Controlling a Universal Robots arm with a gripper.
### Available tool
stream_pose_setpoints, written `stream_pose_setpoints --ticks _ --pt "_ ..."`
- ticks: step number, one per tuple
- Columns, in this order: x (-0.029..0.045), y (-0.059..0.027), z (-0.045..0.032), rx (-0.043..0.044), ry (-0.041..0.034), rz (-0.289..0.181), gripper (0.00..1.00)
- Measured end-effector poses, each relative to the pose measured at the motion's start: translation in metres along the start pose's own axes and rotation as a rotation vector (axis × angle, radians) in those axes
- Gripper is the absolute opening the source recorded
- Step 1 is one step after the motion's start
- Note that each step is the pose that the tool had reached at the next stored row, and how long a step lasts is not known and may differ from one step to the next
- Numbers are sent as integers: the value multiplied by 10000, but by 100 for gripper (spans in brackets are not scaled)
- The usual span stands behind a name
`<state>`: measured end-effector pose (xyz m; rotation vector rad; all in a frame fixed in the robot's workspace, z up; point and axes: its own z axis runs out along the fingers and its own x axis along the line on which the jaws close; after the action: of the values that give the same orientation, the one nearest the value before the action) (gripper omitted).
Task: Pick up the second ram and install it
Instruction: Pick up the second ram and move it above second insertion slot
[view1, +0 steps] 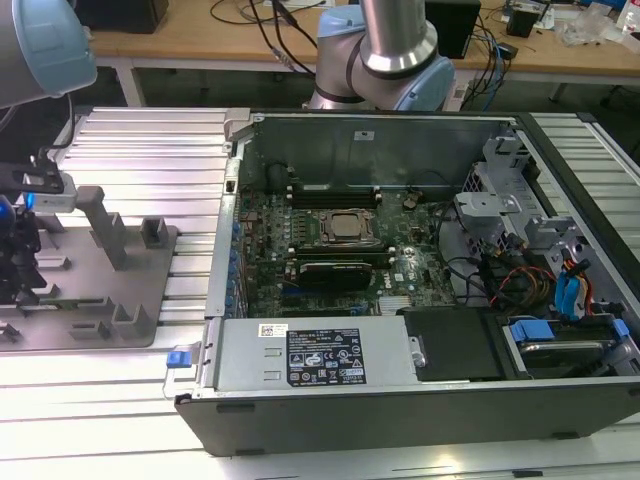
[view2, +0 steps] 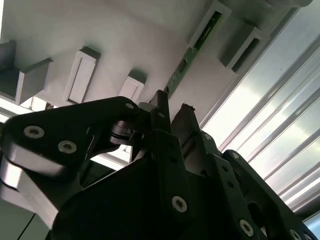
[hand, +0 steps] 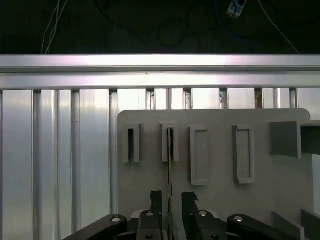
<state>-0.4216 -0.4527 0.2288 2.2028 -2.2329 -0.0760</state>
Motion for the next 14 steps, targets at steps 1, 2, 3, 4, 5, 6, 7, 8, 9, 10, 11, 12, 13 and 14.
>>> stream_pose_setpoints --ticks 1,2,3,4,5,6,7,8,9,10,11,12,13,14 --pt "1 6 20 0 1 -6 28" --pt "1 19 47 1 0 -17 28" --pt "4 28 88 -1 1 -37 28" --pt "4 29 136 -1 2 -50 28" --pt "6 29 171 -1 2 -59 28" --pt "6 31 189 -3 3 -63 28" --pt "5 31 198 -2 3 -65 28" --pt "5 32 207 -2 3 -71 28" --pt "-2 34 226 -2 3 -75 28" --pt "-22 33 229 -1 4 -78 28" --pt "-22 33 229 -2 5 -80 28" --pt "-22 34 228 -3 6 -79 28" --pt "-23 34 223 -3 6 -78 28" --pt "-23 33 223 -1 3 -78 28"
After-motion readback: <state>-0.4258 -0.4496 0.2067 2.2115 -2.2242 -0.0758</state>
